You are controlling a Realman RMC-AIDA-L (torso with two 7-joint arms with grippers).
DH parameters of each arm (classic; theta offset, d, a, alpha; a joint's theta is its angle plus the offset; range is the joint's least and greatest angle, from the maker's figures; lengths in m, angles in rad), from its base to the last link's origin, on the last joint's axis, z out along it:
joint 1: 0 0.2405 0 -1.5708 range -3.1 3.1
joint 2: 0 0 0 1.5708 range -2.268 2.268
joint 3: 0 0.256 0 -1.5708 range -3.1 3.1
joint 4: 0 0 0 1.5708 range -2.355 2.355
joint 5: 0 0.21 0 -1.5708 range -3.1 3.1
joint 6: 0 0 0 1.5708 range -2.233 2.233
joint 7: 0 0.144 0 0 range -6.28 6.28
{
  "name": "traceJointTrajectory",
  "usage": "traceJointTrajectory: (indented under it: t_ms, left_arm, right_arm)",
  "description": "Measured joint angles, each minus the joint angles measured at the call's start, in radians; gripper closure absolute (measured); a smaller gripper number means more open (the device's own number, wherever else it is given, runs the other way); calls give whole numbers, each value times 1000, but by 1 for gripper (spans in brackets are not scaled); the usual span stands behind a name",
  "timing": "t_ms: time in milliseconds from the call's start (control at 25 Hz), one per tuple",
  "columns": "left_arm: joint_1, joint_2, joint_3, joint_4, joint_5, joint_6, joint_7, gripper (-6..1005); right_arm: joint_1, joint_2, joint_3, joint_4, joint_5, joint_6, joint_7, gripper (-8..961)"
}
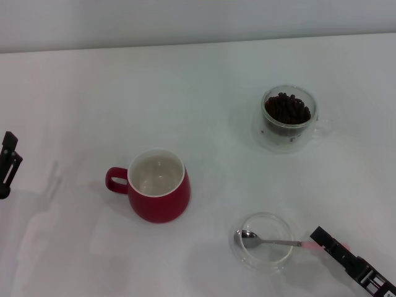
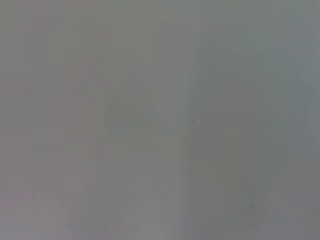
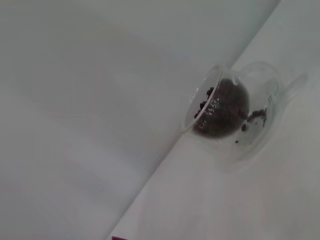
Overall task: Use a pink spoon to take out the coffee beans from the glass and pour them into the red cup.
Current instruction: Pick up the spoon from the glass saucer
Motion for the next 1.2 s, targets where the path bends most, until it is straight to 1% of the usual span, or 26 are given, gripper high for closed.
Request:
traceJointTrajectory:
  t_ms: [160, 360, 680, 880, 1200]
  left_arm:
    - [0, 0, 0, 0, 0, 0, 0, 198]
    - [-3, 0, 0, 0, 0, 0, 0, 198]
    - [-9, 0, 0, 0, 0, 0, 0, 199]
    - [-10, 0, 0, 0, 0, 0, 0, 199]
    - [-18, 0, 0, 1, 0, 0, 0, 199]
  right_arm:
    - [3, -3, -6, -3, -6, 2, 19, 159]
    - [4, -5, -9, -4, -12, 2, 35, 338]
    - [-3, -5, -10, 2, -23, -4, 38, 470]
    - [-5, -6, -10, 3, -35, -1, 42, 523]
    - [-3, -7, -10, 3, -35, 20, 45, 571]
